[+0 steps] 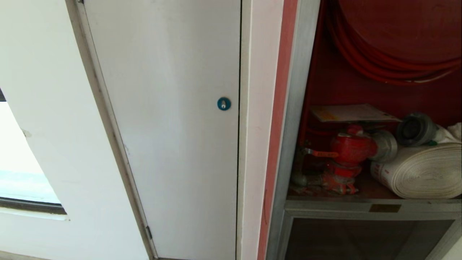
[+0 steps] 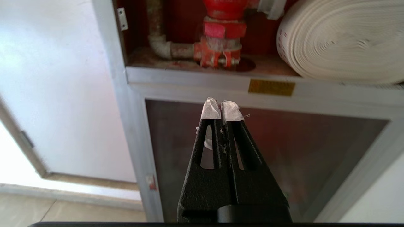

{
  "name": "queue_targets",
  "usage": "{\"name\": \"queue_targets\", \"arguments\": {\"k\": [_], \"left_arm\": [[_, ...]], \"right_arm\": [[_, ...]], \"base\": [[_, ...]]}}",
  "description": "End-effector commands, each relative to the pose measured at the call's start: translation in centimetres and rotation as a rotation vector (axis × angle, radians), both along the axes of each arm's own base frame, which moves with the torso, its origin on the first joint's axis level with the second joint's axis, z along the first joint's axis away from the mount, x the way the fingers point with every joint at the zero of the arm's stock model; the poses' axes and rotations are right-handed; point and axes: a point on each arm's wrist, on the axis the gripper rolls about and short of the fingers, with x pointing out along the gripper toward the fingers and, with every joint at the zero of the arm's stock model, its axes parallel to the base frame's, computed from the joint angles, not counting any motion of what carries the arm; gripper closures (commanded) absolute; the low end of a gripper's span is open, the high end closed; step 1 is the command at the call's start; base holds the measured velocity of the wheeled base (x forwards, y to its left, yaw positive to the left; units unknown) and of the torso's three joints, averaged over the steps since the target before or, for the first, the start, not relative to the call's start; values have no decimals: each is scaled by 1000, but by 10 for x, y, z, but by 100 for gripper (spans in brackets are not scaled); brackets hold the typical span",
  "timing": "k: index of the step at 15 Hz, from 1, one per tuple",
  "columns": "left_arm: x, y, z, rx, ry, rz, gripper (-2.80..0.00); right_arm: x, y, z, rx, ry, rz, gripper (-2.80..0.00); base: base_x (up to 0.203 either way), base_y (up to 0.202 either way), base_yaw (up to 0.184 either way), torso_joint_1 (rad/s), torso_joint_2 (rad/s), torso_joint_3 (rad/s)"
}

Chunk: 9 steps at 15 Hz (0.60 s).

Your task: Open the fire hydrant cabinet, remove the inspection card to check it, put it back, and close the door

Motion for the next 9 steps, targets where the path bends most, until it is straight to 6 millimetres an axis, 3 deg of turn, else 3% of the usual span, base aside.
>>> {"name": "queue_targets", "arguments": {"k": [1, 9], "left_arm": [[2, 0, -8, 1, 26, 0, 0], [2, 0, -8, 1, 28, 0, 0]], "right_arm": [[0, 0, 0, -1, 1, 1, 0], [0, 0, 0, -1, 1, 1, 0]], "base": [[198, 0, 0, 2, 5, -4], [195, 0, 0, 3, 3, 1]]}}
